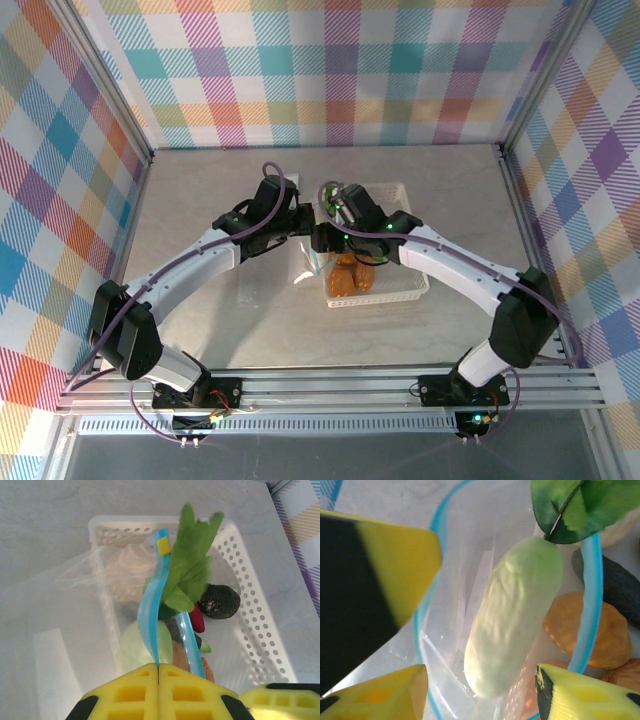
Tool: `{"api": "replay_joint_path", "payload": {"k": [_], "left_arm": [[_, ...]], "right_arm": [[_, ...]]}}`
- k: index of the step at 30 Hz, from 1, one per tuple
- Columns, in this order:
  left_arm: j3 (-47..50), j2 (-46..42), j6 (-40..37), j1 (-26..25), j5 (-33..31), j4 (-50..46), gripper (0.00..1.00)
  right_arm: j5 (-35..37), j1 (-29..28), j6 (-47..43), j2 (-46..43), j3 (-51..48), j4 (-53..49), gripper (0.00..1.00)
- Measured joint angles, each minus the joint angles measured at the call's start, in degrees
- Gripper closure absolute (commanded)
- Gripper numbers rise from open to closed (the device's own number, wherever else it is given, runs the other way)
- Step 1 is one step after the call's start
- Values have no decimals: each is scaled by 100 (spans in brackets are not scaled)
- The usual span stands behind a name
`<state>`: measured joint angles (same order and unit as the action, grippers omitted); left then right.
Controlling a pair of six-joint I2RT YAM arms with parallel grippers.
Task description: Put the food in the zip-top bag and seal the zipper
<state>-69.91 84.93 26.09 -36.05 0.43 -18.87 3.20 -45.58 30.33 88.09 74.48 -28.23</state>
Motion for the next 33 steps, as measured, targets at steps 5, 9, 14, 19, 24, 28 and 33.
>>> {"api": "replay_joint_path", "payload": {"k": [5,9,14,19,24,28,33], "left_arm": [[4,0,-15,22,7,-46,100],[4,0,-15,26,55,-46,100],[4,0,-15,26,133,-46,100],[4,0,-15,26,168,-46,100],[4,9,-15,26,170,-46,100],[4,87,-26,26,168,-46,100],[4,127,-66,37,164,-48,100]], "right_arm": [[-17,203,-109,-579,-186,-22,42],[-35,684,-144,-835,-457,9,46],[-273,1119,-168,-675,-885,59,51],[-787,1115,-155,-380,-925,363,53],[-992,1110,-105,-225,-922,605,50],[-739,1123,-131,-129,-852,433,42],[-343,1259,-297,-70,-730,57,33]]}}
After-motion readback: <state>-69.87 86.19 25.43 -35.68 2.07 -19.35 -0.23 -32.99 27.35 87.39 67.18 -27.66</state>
